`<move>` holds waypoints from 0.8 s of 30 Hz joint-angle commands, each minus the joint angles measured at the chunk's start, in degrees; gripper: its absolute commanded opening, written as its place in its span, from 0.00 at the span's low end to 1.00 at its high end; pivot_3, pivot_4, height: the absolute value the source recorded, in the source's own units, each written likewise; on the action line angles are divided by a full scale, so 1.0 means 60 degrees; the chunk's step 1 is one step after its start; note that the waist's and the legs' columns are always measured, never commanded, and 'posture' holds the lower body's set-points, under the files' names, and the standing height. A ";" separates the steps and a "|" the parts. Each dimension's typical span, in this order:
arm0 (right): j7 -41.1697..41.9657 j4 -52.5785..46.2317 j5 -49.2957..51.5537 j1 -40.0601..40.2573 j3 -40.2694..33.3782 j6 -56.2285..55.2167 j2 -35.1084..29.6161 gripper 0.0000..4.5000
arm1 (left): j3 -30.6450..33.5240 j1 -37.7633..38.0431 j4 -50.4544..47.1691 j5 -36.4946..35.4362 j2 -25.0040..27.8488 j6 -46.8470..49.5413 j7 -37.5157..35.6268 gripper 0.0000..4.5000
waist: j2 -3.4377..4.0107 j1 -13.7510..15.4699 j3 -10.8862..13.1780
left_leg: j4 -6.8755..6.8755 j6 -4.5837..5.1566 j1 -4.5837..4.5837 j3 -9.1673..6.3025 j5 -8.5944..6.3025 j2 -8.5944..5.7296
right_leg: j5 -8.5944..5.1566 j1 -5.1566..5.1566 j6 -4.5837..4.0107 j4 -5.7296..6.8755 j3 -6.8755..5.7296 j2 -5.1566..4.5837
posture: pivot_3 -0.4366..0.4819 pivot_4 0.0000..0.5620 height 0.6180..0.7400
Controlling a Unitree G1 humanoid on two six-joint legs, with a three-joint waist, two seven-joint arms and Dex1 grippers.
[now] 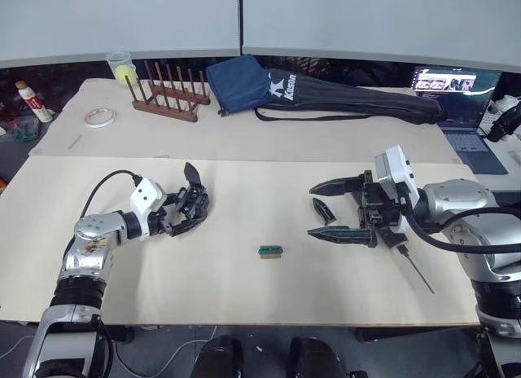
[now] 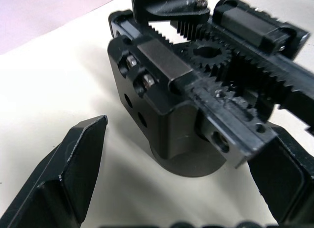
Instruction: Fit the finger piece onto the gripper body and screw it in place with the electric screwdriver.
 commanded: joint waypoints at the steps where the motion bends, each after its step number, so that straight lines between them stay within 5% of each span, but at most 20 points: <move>1: 0.0039 -0.0218 0.0121 -0.0113 -0.0153 -0.0054 -0.0128 1.00 | -0.0036 -0.0410 0.0213 0.0114 -0.0111 -0.0364 -0.0033 0.99 | 0.0000 0.0004 0.0000 | 0.0000 0.0000 0.0000 -0.0001 0.0000 0.0000 | 0.0000 0.0000 0.0000 0.0002 0.0000 0.0000 | 0.48 0.27 1.00; 3: 0.0049 -0.0206 0.0105 -0.0124 -0.0112 -0.0058 -0.0116 1.00 | -0.0009 -0.0595 0.0419 0.0081 -0.0247 -0.0401 -0.0059 0.99 | 0.0000 0.0012 0.0000 | 0.0001 0.0000 -0.0001 -0.0001 0.0000 -0.0001 | 0.0000 0.0000 0.0000 0.0001 -0.0001 0.0000 | 0.48 0.27 1.00; 9: 0.0047 -0.0266 0.0142 -0.0104 -0.0090 -0.0006 -0.0118 1.00 | 0.0061 -0.0712 0.0659 0.0051 -0.0307 -0.0700 -0.0419 0.57 | 0.0000 -0.0002 0.0000 | 0.0002 0.0001 -0.0001 -0.0001 0.0000 -0.0001 | 0.0000 0.0000 0.0001 0.0001 0.0000 0.0001 | 0.48 0.27 1.00; 15: -0.0063 -0.0516 0.0217 0.0187 -0.0214 0.0046 -0.0156 1.00 | 0.0106 0.0106 -0.2030 -0.0425 -0.0843 0.0725 0.0454 0.57 | -0.0001 0.0007 0.0000 | 0.0002 0.0004 -0.0002 -0.0001 -0.0002 0.0000 | 0.0000 0.0002 0.0002 -0.0002 0.0002 0.0000 | 0.48 0.27 1.00; 20: -0.0268 -0.0838 0.0228 0.0589 -0.0365 0.0033 -0.0187 1.00 | -0.0308 0.0740 -0.5388 -0.0354 -0.1994 0.3040 0.2610 0.57 | -0.0005 0.0071 0.0003 | 0.0049 0.0016 -0.0053 -0.0026 -0.0007 -0.0004 | 0.0008 -0.0005 0.0024 -0.0003 -0.0006 0.0001 | 0.48 0.27 1.00; 24: -0.0485 -0.0956 0.0086 0.0848 -0.0378 -0.0090 -0.0148 1.00 | -0.0786 0.0722 -0.6561 0.0134 -0.3254 0.4559 0.4597 0.57 | -0.0006 0.0059 0.0003 | 0.0063 0.0025 -0.0053 -0.0030 -0.0013 -0.0008 | 0.0012 0.0007 0.0032 -0.0004 -0.0005 0.0001 | 0.48 0.27 1.00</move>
